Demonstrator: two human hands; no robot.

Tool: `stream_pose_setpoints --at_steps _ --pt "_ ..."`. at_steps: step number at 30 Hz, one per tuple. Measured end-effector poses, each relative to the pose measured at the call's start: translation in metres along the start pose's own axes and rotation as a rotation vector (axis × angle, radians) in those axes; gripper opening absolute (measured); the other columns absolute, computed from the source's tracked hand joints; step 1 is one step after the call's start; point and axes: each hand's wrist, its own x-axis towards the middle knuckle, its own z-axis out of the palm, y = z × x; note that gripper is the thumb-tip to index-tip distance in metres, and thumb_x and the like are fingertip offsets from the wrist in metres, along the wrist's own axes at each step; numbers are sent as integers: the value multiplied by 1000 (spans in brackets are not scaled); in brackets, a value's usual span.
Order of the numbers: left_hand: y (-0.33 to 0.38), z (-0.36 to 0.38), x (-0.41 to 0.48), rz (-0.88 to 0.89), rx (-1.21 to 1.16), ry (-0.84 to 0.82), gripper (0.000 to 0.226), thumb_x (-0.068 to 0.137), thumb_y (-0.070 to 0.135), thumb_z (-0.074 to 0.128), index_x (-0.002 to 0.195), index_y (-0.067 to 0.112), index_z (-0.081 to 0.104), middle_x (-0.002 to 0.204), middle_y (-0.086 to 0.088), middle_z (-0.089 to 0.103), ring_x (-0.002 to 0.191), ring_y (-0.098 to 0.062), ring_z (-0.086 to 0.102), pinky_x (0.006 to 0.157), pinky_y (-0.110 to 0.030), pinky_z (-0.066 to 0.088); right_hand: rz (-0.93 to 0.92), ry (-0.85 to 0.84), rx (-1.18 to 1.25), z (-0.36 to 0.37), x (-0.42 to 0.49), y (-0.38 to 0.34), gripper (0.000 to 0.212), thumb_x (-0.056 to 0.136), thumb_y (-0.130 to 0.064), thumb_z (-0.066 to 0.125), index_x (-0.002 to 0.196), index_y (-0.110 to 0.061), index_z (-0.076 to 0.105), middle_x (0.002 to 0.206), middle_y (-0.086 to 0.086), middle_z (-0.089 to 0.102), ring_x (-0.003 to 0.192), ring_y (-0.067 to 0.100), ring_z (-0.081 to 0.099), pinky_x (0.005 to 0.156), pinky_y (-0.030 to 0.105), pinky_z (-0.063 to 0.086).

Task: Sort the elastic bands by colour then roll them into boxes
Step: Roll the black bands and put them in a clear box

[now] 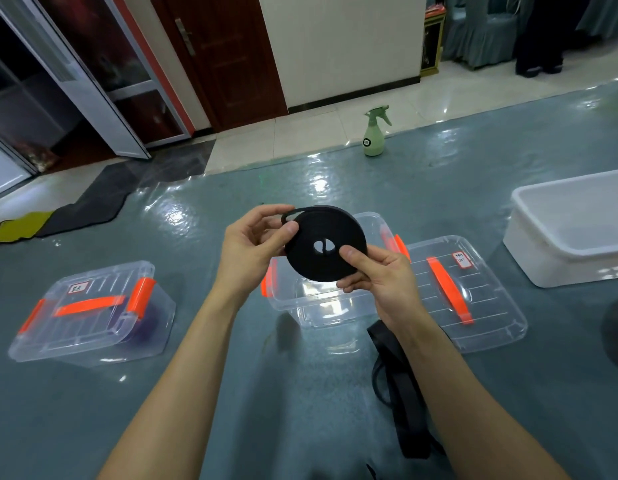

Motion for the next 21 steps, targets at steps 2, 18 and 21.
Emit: stream_pose_setpoints --at_steps 2,18,21 --pt "-6 2 0 -56 -33 25 23 98 9 80 120 12 80 96 -5 82 91 -19 80 76 -30 65 18 5 7 -1 1 4 42 78 -49 91 104 -17 86 98 18 82 65 27 78 59 28 61" --pt "-46 -6 26 -278 -57 -80 32 100 15 80 128 31 79 103 -13 84 91 -21 81 76 -32 65 182 116 -30 -4 26 24 17 91 -30 85 99 -16 87 94 18 82 58 22 74 59 28 62" --pt "-51 -9 31 -299 -50 -137 44 99 10 81 136 32 74 109 -14 83 99 -26 82 84 -40 68 195 126 -41 -8 36 27 19 89 -32 87 100 -16 87 94 18 82 59 22 75 58 27 61"
